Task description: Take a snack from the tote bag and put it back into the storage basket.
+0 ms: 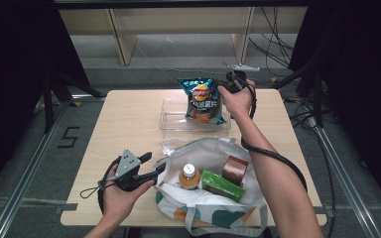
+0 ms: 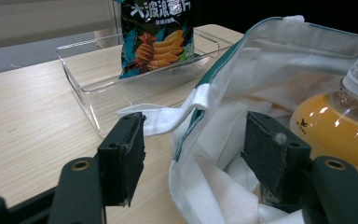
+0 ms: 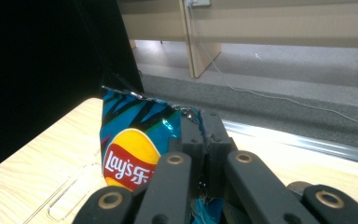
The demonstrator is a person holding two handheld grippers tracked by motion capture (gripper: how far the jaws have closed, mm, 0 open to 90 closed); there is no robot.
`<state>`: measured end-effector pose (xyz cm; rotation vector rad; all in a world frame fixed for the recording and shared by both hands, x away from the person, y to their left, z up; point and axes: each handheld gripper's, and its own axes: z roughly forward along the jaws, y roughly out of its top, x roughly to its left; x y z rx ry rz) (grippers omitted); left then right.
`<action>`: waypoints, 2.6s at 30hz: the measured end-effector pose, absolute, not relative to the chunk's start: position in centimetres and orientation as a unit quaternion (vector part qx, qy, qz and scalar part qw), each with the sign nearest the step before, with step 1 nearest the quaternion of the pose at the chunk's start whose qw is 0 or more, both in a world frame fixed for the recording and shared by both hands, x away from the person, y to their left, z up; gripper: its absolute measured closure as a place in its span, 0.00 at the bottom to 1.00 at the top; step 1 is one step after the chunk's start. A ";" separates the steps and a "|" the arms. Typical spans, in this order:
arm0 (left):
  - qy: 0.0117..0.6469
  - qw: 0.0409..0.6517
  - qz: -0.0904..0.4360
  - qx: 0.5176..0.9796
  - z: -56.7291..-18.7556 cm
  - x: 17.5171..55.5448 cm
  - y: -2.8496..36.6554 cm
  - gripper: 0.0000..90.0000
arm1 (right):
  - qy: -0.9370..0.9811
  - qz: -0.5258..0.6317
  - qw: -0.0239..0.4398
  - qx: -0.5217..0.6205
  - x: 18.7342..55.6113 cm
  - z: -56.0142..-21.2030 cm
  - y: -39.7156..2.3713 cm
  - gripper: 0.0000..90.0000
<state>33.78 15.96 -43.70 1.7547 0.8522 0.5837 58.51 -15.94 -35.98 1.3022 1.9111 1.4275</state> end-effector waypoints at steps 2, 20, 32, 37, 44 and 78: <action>0.357 0.525 0.243 0.733 -43.7 33.8 15.9 0.42 | 0.688 0.513 0.212 0.468 58.6 -36.1 -16.1 1.00; 0.359 0.525 0.240 0.734 -43.8 33.8 15.9 0.42 | 0.691 0.504 0.215 0.471 58.8 -36.6 -16.7 0.99; 0.358 0.528 0.237 0.733 -43.9 33.8 15.8 0.42 | 0.705 0.484 0.240 0.460 58.9 -36.6 -17.3 0.99; 0.358 0.524 0.241 0.734 -43.7 33.8 15.9 0.42 | 0.704 0.483 0.244 0.460 58.9 -36.4 -17.3 0.99; 0.356 0.524 0.241 0.735 -43.8 33.8 15.8 0.42 | 0.704 0.479 0.250 0.461 59.0 -36.7 -17.8 0.96; 0.360 0.525 0.240 0.733 -43.8 33.7 15.9 0.42 | 0.685 0.500 0.228 0.478 57.5 -36.2 -18.9 0.60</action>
